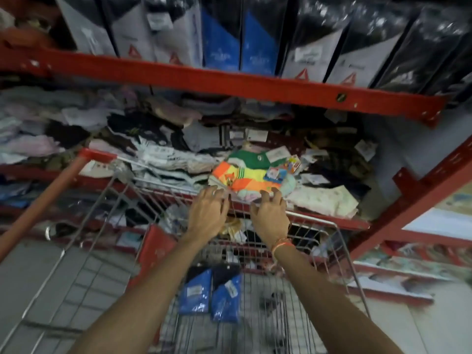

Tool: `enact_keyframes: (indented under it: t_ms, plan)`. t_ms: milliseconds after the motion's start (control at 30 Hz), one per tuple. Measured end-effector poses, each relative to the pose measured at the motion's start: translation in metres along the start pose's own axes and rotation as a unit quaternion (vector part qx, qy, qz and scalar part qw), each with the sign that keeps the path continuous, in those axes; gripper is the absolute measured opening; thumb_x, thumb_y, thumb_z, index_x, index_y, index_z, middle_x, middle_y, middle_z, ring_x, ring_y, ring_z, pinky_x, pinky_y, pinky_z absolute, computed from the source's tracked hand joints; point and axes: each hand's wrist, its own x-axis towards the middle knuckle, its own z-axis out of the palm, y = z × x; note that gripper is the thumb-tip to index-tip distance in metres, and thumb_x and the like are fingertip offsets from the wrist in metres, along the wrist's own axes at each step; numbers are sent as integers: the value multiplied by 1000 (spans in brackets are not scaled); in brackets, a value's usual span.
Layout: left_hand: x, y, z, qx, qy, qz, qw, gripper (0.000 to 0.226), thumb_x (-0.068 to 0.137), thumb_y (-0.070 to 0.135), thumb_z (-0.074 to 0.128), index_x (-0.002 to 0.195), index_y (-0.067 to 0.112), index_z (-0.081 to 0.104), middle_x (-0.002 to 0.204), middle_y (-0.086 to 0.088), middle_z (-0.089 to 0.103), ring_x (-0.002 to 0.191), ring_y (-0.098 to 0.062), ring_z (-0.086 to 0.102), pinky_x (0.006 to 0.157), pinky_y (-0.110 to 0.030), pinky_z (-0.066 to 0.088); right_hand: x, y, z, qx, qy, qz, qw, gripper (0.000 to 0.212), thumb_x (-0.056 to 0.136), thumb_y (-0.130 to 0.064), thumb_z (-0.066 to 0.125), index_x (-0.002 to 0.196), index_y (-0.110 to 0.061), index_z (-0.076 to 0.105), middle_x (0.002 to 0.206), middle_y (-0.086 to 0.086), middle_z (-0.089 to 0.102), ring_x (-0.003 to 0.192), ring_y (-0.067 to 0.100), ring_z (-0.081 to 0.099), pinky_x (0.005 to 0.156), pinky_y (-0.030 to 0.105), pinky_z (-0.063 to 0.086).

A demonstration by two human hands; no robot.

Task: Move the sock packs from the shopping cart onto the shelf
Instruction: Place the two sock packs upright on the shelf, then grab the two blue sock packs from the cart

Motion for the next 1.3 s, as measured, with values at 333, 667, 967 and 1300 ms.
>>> enact_keyframes:
  t_ms: [333, 667, 967, 1300]
  plan:
    - [-58, -54, 100, 10, -193, -127, 973, 42, 95, 30, 36, 126, 6, 53, 130, -18, 52, 121, -34, 45, 97, -42, 44, -43, 33, 114, -34, -274, 43, 960, 38, 99, -29, 44, 126, -4, 50, 133, 17, 50, 114, 35, 57, 88, 43, 55]
    - [-114, -95, 194, 0, -390, -238, 889, 66, 94, 35, 45, 149, 19, 13, 158, -11, 10, 142, -34, 15, 106, -52, 36, -71, 55, 196, -69, -450, 42, 889, 63, 101, -29, 40, 152, -10, 10, 155, 25, 17, 142, 42, 19, 114, 47, 32]
    - [-120, -109, 237, -28, -330, -291, 897, 51, 95, 42, 39, 144, 35, 29, 157, -11, 13, 141, -36, 15, 97, -63, 39, -56, 44, 245, -37, -471, 76, 878, 74, 98, -27, 48, 152, -29, -3, 154, 33, -15, 138, 51, 23, 106, 47, 42]
    - [-152, -94, 231, -50, -302, -331, 892, 49, 87, 39, 58, 135, 35, 47, 152, -16, 27, 129, -44, 29, 92, -71, 39, -66, 62, 251, -102, -459, 16, 882, 92, 89, -39, 63, 145, -49, -9, 151, 21, -34, 143, 51, 7, 97, 56, 50]
